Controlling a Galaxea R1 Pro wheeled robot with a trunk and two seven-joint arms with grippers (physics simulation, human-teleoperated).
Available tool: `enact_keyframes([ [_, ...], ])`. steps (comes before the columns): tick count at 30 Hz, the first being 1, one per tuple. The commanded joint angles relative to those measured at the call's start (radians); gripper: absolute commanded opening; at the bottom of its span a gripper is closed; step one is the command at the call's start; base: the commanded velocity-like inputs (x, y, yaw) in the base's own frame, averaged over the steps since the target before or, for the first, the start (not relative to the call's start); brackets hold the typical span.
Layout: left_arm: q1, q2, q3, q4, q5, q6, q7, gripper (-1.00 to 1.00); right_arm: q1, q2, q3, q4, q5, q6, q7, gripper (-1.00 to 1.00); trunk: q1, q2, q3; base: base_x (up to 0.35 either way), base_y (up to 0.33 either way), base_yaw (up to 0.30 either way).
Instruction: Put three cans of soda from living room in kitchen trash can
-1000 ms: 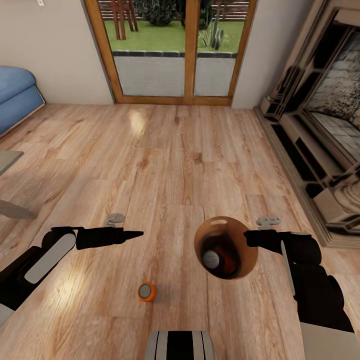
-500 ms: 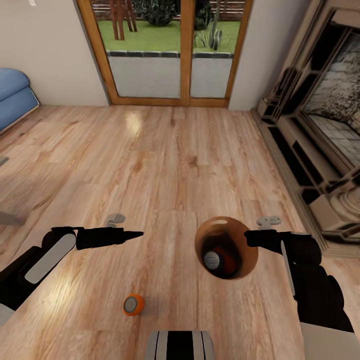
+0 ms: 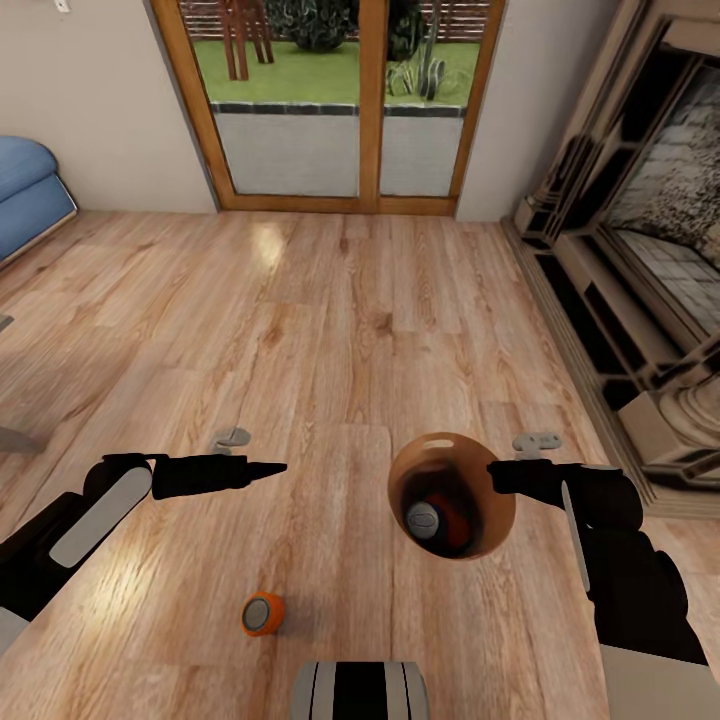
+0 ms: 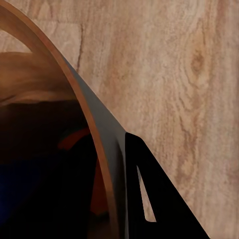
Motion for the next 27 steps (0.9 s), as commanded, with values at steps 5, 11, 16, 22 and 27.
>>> enact_keyframes([
  [5, 0.000, 0.000, 0.000, 0.000, -0.001, 0.000, 0.000, 1.00, 0.000, 0.003, 0.000, 0.000, -0.020, 0.004, 0.000, -1.00, 0.000, 0.000, 0.000, 0.000, 0.000, -0.144],
  [11, 0.000, 0.000, 0.000, -0.001, -0.002, 0.000, 0.000, 1.00, 0.000, 0.004, 0.000, 0.000, -0.019, 0.004, 0.000, -1.00, 0.000, 0.000, 0.000, 0.000, 0.000, -0.273],
  [16, 0.000, 0.000, 0.000, -0.001, -0.002, 0.000, 0.000, 1.00, 0.000, 0.003, 0.000, 0.000, -0.020, 0.004, 0.000, -1.00, 0.000, 0.000, 0.000, 0.000, 0.000, -0.113],
  [22, 0.000, 0.000, 0.000, -0.001, -0.002, 0.000, 0.000, 1.00, 0.000, 0.004, 0.000, 0.000, -0.020, 0.004, 0.000, -1.00, 0.000, 0.000, 0.000, 0.000, 0.000, -0.005],
  [27, 0.000, 0.000, 0.000, -0.001, -0.001, 0.000, 0.000, 1.00, 0.000, 0.003, 0.000, 0.000, -0.020, 0.004, 0.000, -1.00, 0.000, 0.000, 0.000, 0.000, 0.000, 0.000],
])
